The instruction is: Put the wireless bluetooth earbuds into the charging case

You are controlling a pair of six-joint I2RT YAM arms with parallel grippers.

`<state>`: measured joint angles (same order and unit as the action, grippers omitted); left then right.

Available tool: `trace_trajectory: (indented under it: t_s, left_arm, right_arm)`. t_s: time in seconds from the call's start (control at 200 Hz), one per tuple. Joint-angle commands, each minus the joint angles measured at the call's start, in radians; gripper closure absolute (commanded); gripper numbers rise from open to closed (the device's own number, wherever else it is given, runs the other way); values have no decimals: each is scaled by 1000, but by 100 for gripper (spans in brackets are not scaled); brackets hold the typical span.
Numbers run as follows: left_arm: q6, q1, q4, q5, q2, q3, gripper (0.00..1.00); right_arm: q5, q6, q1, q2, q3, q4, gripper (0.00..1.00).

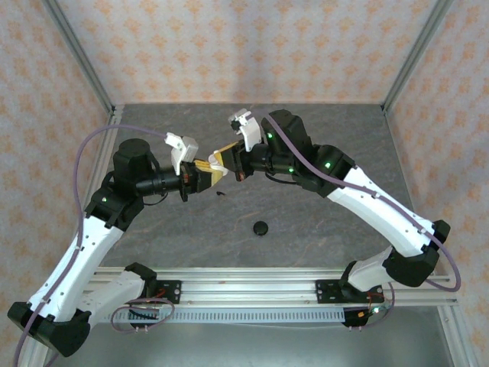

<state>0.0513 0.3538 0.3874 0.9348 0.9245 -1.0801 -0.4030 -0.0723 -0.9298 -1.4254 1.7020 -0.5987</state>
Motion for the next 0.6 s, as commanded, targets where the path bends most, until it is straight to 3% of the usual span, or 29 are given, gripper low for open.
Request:
trace_trajectory:
  t_s: [0.0,0.595]
  left_arm:
    - [-18,6,2,-4,-8,-33,100]
    - [-12,10,-1,-13,0,-37,100]
  right_arm:
    - [-22,22,-7,26,34,-39,97]
    - [-73,44,-7,-32,75,-137,97]
